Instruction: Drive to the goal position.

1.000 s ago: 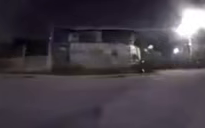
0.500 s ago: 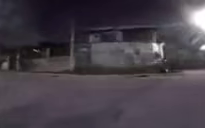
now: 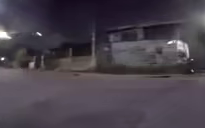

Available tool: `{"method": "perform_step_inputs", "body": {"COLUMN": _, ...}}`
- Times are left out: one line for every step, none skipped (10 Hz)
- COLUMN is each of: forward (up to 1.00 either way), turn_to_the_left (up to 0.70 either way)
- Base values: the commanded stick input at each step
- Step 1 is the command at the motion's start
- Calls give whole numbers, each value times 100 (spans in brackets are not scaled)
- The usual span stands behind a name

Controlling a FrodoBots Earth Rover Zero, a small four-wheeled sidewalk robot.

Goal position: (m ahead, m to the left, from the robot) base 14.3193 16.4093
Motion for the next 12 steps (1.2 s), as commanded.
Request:
{"method": "perform_step_inputs", "body": {"forward": 0, "turn_to_the_left": 70}}
{"method": "perform_step_inputs", "body": {"forward": 0, "turn_to_the_left": 70}}
{"method": "perform_step_inputs", "body": {"forward": 0, "turn_to_the_left": 70}}
{"method": "perform_step_inputs", "body": {"forward": 0, "turn_to_the_left": 70}}
{"method": "perform_step_inputs", "body": {"forward": 0, "turn_to_the_left": 70}}
{"method": "perform_step_inputs", "body": {"forward": 2, "turn_to_the_left": 67}}
{"method": "perform_step_inputs", "body": {"forward": 11, "turn_to_the_left": 53}}
{"method": "perform_step_inputs", "body": {"forward": 26, "turn_to_the_left": 38}}
{"method": "perform_step_inputs", "body": {"forward": 70, "turn_to_the_left": 0}}
{"method": "perform_step_inputs", "body": {"forward": 70, "turn_to_the_left": 0}}
{"method": "perform_step_inputs", "body": {"forward": 70, "turn_to_the_left": 0}}
{"method": "perform_step_inputs", "body": {"forward": 70, "turn_to_the_left": 0}}
